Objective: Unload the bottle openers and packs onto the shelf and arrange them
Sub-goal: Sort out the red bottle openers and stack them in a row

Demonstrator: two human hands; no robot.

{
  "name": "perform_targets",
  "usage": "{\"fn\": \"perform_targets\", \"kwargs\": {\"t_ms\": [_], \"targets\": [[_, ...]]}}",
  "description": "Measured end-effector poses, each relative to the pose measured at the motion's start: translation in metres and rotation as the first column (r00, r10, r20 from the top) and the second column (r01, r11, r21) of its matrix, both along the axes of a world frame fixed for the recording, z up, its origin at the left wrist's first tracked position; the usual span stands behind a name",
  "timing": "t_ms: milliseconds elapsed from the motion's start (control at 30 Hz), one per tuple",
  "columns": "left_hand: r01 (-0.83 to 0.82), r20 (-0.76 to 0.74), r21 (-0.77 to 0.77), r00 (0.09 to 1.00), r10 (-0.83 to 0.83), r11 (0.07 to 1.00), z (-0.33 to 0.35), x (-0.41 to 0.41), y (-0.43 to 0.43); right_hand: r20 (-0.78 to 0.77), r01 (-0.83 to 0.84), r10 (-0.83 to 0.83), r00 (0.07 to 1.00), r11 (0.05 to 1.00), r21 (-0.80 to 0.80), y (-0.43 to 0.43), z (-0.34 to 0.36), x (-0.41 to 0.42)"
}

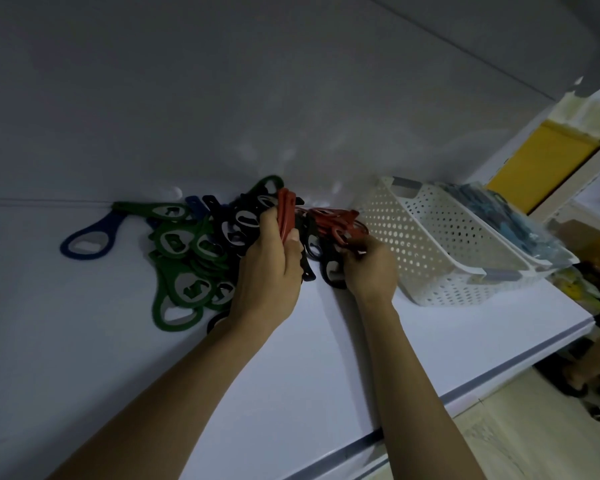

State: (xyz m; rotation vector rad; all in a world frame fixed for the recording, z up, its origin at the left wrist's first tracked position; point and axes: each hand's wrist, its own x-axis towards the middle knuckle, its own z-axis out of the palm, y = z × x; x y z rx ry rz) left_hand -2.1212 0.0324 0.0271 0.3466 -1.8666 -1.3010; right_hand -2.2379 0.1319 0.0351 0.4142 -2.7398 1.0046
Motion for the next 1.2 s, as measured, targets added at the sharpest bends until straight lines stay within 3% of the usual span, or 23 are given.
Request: {"fn": "perform_targets", "kwargs": {"t_ms": [67,200,433,533,600,667,733,833,1000,1200], "targets": [[-0.001,0.012,-0.011,1.000,0.001,1.000,0.000,0.000,0.000,-0.005,-0.039,0.039,0.999,0.996,-0.081,-0.001,0.001,0.003],[0.006,0.005,-0.019,1.000,-0.005,1.000,0.000,0.000,0.000,-0.025,-0.072,0.070,0.997,0.993,-0.095,-0.002,-0.001,0.002],[0.009,0.015,-0.020,1.000,-0.009,1.000,0.000,0.001,0.000,-0.070,-0.101,0.100,0.993,0.995,-0.023,-0.005,-0.007,-0.006],[0.010,0.018,-0.018,1.000,-0.010,1.000,0.000,0.000,0.000,-0.208,-0.027,0.019,0.978,0.999,-0.032,-0.008,-0.005,-0.004],[0.017,0.011,0.004,1.000,-0.017,1.000,0.001,0.001,0.000,-0.304,-0.042,-0.017,0.953,0.982,-0.186,-0.008,-0.001,0.000],[0.045,-0.018,0.113,0.999,-0.043,0.993,0.004,0.000,0.000,-0.253,-0.127,0.018,0.967,0.898,-0.420,-0.008,0.003,0.007],[0.095,-0.066,0.278,0.995,-0.079,0.956,0.008,-0.001,-0.002,-0.128,-0.196,0.149,0.981,0.719,-0.667,-0.010,0.009,0.015],[0.128,-0.120,0.389,0.989,-0.088,0.912,0.015,0.000,-0.005,-0.005,-0.219,0.400,0.916,0.490,-0.844,-0.014,0.016,0.024],[0.147,-0.140,0.383,0.985,-0.100,0.912,0.018,0.002,-0.004,0.029,-0.399,0.689,0.724,0.453,-0.797,-0.020,0.013,0.029],[0.169,-0.141,0.376,0.982,-0.124,0.911,0.017,0.002,-0.005,0.013,-0.504,0.756,0.655,0.449,-0.738,-0.016,0.014,0.026]]}}
